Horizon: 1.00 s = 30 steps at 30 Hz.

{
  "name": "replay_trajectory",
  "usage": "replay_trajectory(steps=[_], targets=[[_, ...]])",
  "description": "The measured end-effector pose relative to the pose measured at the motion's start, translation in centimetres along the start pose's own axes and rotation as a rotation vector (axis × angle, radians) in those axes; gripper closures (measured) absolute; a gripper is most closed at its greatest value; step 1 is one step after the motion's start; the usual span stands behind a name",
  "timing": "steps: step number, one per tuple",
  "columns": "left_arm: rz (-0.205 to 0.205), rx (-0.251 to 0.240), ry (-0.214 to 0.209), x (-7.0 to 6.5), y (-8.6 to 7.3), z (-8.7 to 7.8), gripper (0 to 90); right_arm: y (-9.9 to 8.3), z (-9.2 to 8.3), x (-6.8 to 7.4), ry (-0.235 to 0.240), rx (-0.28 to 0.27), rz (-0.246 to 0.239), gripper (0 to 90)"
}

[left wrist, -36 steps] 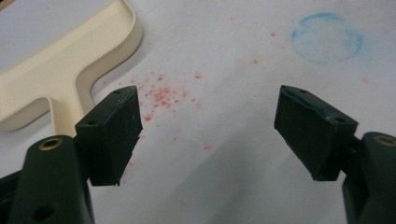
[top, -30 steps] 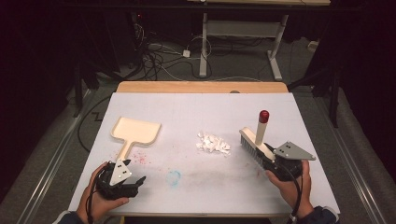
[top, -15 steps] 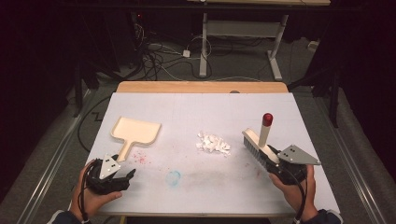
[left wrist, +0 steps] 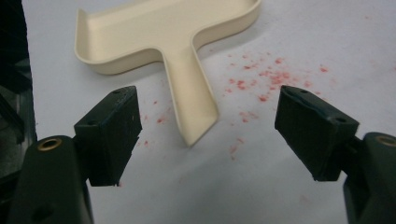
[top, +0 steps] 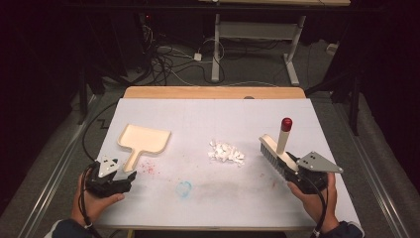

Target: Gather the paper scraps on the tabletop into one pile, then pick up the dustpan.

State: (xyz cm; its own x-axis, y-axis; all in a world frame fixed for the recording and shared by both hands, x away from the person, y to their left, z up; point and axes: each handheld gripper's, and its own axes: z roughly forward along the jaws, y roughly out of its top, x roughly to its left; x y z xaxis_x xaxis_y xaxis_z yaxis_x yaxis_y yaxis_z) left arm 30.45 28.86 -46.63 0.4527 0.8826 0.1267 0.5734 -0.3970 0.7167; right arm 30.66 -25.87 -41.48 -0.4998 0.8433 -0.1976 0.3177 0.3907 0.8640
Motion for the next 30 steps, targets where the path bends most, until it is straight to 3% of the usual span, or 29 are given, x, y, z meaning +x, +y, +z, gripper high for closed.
replay_trajectory(steps=[4,8,15,20,26,30], targets=[[-0.076,0.012,-0.020,1.0,0.3,0.8,22.0,0.0,0.0,0.0,0.000,-0.003,-0.004,68.1],[-0.117,0.035,-0.015,1.8,0.6,1.6,22.2,0.1,0.1,-0.1,0.001,-0.001,-0.005,68.1],[-0.109,0.059,-0.032,1.8,1.4,2.7,22.2,0.1,-0.1,0.0,0.000,-0.001,-0.017,68.1],[-0.096,0.086,-0.014,1.4,2.0,3.3,22.3,0.2,0.0,0.0,0.003,0.000,-0.020,68.1],[-0.134,0.074,0.017,1.7,2.7,4.1,26.3,0.3,-0.1,0.1,0.007,-0.009,-0.027,68.1],[-0.145,0.110,0.020,1.9,3.0,5.0,27.9,0.3,0.0,0.1,0.009,-0.010,-0.027,68.1]])
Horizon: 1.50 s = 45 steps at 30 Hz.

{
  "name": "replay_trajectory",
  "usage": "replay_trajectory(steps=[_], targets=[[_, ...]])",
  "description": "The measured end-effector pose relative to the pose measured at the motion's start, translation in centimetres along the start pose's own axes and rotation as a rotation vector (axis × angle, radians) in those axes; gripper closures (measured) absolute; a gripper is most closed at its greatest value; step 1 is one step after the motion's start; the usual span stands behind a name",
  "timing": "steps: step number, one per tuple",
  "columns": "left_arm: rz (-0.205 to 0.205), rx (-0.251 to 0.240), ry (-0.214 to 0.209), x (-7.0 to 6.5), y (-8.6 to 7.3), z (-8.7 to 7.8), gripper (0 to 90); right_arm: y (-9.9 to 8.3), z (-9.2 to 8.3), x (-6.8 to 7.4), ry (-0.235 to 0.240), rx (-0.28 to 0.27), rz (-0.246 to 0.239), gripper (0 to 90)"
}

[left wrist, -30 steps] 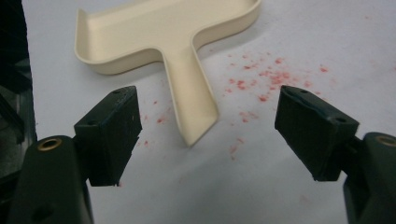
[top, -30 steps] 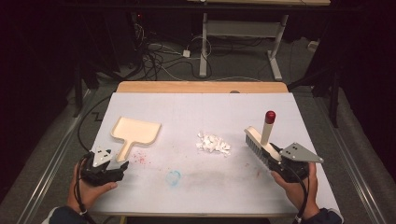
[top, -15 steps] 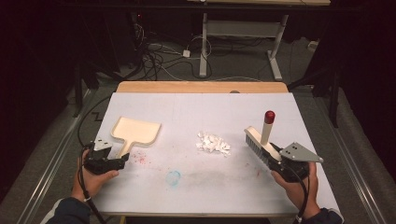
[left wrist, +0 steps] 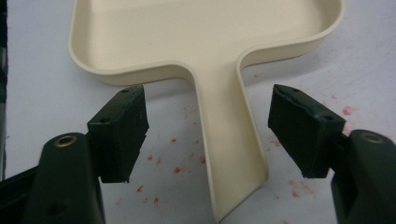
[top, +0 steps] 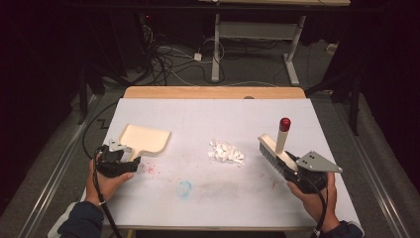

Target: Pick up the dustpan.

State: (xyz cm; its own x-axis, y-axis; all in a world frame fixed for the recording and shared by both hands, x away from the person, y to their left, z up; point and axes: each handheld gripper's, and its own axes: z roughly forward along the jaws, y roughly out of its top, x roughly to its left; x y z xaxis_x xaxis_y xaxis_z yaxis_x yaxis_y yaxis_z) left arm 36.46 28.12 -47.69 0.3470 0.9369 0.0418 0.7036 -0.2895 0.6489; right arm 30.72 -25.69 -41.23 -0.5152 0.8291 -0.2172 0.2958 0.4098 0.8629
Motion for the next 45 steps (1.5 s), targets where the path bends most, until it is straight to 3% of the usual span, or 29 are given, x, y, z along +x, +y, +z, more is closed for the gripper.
replay_trajectory(steps=[4,8,11,17,25,36,45], targets=[[-0.032,0.035,-0.005,-0.1,0.2,1.1,31.3,-0.1,0.1,0.1,0.000,0.005,0.000,68.1],[-0.085,0.028,-0.043,0.3,0.4,1.6,32.0,-0.2,0.0,0.2,0.007,0.009,0.000,68.1],[-0.096,0.004,-0.050,0.3,0.0,1.6,33.5,-0.3,-0.1,0.2,0.010,0.010,0.001,68.1],[-0.040,0.000,-0.077,-0.1,0.0,1.4,48.5,-0.3,-0.1,0.3,0.019,0.007,0.007,68.1],[-0.037,-0.005,-0.098,0.2,-0.1,1.4,62.6,-0.4,-0.1,0.3,0.025,0.009,0.006,68.1],[0.033,0.024,-0.091,0.2,0.7,1.1,63.8,-0.4,0.1,0.4,0.029,0.016,-0.004,68.1],[0.067,0.000,-0.080,0.1,1.1,0.1,64.1,-0.4,0.0,0.4,0.029,0.016,-0.007,68.1]])
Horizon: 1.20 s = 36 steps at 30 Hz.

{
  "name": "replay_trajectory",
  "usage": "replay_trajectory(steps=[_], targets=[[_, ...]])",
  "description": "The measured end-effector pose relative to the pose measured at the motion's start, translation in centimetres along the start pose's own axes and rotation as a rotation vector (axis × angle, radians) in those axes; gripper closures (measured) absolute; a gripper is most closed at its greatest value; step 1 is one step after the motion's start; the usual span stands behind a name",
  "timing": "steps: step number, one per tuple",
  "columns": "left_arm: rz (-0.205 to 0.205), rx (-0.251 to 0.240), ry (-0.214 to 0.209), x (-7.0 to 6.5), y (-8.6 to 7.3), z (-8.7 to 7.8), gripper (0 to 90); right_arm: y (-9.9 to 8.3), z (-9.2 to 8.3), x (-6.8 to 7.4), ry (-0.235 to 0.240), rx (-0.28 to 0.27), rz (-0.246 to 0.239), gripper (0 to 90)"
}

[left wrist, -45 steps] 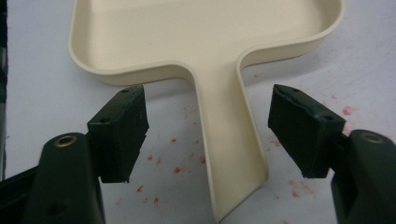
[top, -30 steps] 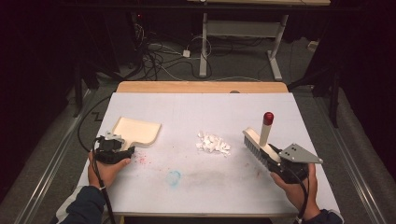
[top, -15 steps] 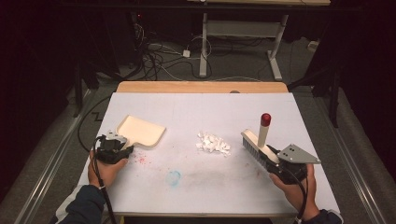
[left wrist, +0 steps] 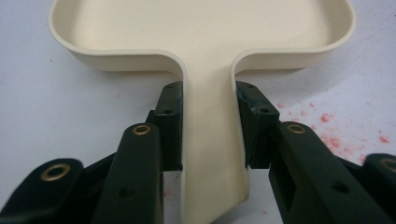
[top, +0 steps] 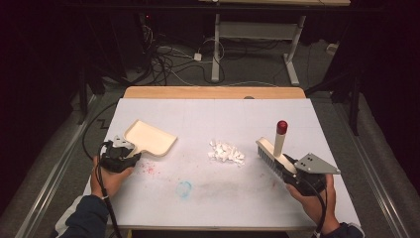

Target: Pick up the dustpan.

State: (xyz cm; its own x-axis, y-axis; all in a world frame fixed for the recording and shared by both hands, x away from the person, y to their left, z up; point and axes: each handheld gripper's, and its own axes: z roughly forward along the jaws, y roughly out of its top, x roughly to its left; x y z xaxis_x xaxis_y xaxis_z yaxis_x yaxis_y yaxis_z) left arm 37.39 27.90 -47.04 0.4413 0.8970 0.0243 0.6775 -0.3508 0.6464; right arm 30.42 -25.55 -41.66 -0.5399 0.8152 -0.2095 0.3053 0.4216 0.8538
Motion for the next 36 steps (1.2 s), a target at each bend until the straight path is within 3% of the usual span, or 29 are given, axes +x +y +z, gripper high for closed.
replay_trajectory(steps=[12,18,27,36], targets=[[0.015,-0.067,0.030,-0.1,0.5,-1.9,64.1,0.0,-0.2,-0.2,-0.022,-0.010,0.008,68.1],[0.023,-0.096,0.021,-0.2,0.7,-2.7,64.1,0.0,-0.2,-0.3,-0.024,-0.013,0.014,68.1],[0.080,-0.111,0.028,-1.2,1.1,-3.8,64.1,0.0,-0.1,-0.3,-0.019,-0.011,0.009,68.1],[0.112,-0.135,0.000,-2.5,1.3,-4.5,64.1,0.0,-0.3,-0.5,-0.036,-0.024,0.022,68.1]])
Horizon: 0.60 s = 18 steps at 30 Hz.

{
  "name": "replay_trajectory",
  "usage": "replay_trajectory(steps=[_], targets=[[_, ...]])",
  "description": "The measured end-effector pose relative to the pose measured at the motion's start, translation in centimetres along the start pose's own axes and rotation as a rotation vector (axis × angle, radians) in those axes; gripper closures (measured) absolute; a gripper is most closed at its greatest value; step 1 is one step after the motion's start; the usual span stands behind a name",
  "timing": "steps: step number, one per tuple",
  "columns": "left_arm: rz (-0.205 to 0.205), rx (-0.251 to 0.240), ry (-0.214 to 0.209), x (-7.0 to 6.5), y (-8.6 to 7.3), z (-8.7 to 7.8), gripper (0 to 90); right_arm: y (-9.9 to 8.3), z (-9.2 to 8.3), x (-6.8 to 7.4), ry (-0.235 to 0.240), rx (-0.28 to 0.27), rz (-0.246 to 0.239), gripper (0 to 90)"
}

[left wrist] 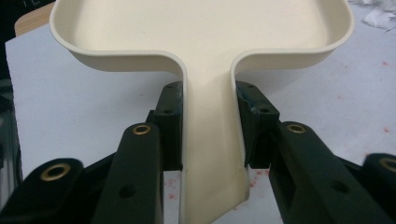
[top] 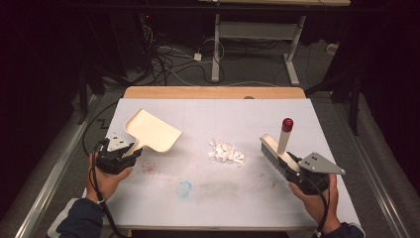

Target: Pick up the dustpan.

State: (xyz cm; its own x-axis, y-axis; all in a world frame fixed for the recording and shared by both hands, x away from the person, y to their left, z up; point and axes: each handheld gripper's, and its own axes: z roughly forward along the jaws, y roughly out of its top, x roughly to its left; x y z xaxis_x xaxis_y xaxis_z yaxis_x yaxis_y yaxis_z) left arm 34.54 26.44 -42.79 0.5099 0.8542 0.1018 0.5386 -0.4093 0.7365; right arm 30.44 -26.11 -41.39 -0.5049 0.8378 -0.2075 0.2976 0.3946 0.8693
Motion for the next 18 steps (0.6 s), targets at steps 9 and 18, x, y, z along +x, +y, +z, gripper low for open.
replay_trajectory(steps=[9,18], targets=[[0.032,-0.015,-0.035,-0.9,0.0,-0.9,64.1,0.0,0.0,0.0,0.002,0.003,-0.005,68.1],[0.063,-0.009,-0.054,-1.8,0.0,-1.2,64.1,0.0,0.1,0.1,0.006,0.005,-0.014,68.1]])
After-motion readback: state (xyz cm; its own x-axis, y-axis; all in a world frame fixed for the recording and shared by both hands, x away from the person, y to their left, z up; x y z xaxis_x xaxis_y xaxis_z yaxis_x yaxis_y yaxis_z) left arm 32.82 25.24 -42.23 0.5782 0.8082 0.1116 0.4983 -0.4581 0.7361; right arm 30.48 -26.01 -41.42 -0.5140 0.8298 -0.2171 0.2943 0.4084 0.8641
